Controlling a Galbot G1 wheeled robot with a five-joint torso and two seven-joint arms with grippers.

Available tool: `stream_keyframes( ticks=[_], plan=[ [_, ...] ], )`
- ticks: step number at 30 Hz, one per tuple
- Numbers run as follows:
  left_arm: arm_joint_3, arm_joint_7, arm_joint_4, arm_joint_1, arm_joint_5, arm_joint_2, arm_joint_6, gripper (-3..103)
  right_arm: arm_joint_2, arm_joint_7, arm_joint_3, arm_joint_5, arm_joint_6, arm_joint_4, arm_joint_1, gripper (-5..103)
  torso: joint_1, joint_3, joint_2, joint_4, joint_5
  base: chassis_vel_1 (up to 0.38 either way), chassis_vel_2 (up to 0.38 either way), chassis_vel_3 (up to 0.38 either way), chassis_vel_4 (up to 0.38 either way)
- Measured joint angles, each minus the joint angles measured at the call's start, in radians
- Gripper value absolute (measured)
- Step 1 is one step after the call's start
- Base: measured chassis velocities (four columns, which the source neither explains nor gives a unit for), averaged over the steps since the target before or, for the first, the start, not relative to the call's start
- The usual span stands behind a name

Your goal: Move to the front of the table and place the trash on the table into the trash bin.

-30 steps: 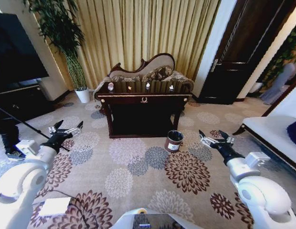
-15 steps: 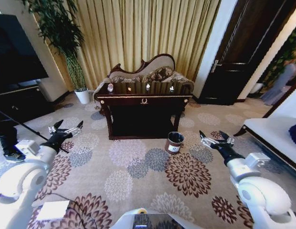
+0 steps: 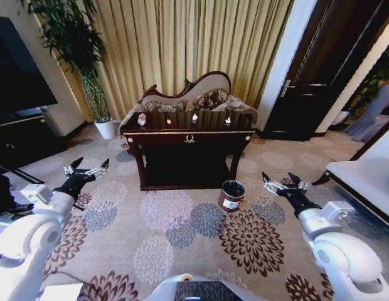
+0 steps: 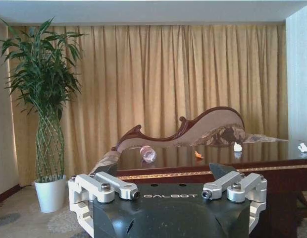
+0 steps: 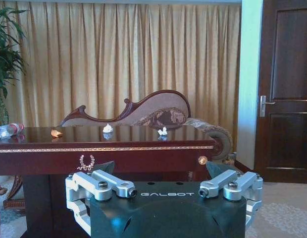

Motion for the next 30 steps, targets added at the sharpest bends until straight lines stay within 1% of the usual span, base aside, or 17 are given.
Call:
stream_keyframes(
  ticks=[3,5,6,7,9,14,21,30],
  plan=[
    [0.001,0.000,0.000,0.000,0.000,-0.001,0.000,100,0.000,-0.001,0.000,0.000,0.000,0.000,0.000,100,0.000,0.000,0.000,0.0006,0.0006,-0.142,0.210,0.182,-0.152],
    [0.002,0.000,0.000,0.001,0.001,-0.002,-0.001,100,0.001,-0.001,0.000,-0.001,0.000,0.000,-0.001,100,0.000,0.000,0.000,0.0005,0.0007,-0.176,0.167,0.167,-0.163],
    [0.002,0.000,0.000,0.001,0.001,-0.002,-0.001,100,0.001,-0.001,0.000,-0.001,0.000,0.000,-0.001,100,0.000,0.000,0.000,0.0004,0.0006,-0.216,0.167,0.167,-0.163],
    [0.002,0.001,0.000,0.001,0.001,-0.002,-0.001,100,0.002,-0.002,0.000,-0.002,0.000,0.000,-0.002,100,0.000,0.000,0.000,-0.0003,-0.0001,-0.204,0.121,0.181,-0.166],
    [0.002,0.001,0.000,0.001,0.001,-0.002,-0.001,100,0.002,-0.002,0.000,-0.002,0.000,0.000,-0.002,100,0.000,0.000,0.000,-0.0004,-0.0001,-0.204,0.138,0.169,-0.166],
    [0.002,0.003,0.000,0.001,0.001,-0.001,-0.002,100,0.003,-0.002,0.000,-0.004,0.001,-0.001,-0.002,100,0.000,0.000,0.000,0.0003,0.0004,-0.140,0.152,0.148,-0.165],
    [0.005,0.006,0.001,-0.001,0.001,0.000,-0.003,100,0.004,-0.002,-0.002,-0.005,0.002,-0.002,-0.003,100,0.000,0.000,0.000,-0.0001,0.0003,-0.166,0.159,0.166,-0.156],
    [0.009,0.007,0.001,-0.003,0.002,0.000,-0.005,100,0.004,-0.003,-0.005,-0.008,0.002,-0.005,-0.003,100,0.000,0.000,0.000,0.0001,0.0002,-0.161,0.160,0.156,-0.172]
  ],
)
